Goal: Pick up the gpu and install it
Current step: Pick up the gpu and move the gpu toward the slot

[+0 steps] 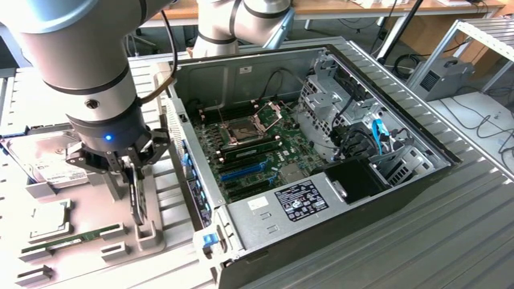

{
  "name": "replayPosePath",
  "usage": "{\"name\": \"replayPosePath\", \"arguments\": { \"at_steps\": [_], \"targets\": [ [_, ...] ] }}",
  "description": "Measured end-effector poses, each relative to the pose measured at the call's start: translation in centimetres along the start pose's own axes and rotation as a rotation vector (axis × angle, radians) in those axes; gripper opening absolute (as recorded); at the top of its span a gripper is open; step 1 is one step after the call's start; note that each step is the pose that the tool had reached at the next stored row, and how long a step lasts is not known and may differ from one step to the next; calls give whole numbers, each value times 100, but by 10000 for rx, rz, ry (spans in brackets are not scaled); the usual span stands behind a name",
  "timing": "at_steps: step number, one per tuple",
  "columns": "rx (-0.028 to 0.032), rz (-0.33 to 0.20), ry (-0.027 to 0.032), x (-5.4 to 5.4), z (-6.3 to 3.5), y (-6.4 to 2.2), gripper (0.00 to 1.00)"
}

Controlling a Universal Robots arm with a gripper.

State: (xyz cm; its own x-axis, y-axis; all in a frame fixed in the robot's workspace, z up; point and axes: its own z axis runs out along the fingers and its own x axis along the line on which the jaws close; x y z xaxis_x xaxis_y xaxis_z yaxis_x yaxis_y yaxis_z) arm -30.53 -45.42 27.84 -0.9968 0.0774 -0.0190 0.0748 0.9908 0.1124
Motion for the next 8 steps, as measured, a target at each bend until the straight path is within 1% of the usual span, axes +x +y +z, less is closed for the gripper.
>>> {"name": "replayPosePath", "arguments": {
  "at_steps": [2, 4, 8],
  "targets": [
    [-24, 2, 0, 0, -16, 4, 26],
    [-36, 2, 0, 0, -29, 7, 26],
    [-43, 2, 1, 0, -56, 15, 26]
  ]
}}
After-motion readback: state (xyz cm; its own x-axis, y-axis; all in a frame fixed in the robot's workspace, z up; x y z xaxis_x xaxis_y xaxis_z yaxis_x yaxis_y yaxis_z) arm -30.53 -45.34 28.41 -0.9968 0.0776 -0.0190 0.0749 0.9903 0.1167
